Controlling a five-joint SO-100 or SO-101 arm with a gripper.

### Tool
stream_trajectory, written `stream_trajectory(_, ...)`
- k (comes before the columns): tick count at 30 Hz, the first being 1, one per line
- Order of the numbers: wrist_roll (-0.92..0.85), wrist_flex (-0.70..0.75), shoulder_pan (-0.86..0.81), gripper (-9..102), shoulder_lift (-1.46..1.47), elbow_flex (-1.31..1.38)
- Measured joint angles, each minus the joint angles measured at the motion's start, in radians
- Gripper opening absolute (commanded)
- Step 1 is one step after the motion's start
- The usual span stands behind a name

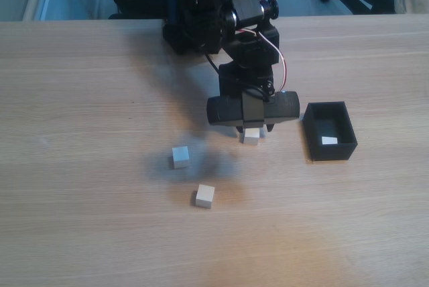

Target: Pick blocks and place them in the box.

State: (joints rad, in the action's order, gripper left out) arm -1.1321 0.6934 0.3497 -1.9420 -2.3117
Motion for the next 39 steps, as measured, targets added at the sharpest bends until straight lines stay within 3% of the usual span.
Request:
stream_trajectory(9, 0.017, -0.048, 0.000, 12, 0.061, 0.002)
stream_trajectory(17, 0.017, -0.080, 0.000, 0, 0.097, 0.008)
stream_trajectory(26, 0.017, -0.081, 0.000, 0, 0.081, 0.018)
stream_trajectory(39, 0.012, 0.156, 0.302, 0, -0.057, 0.304)
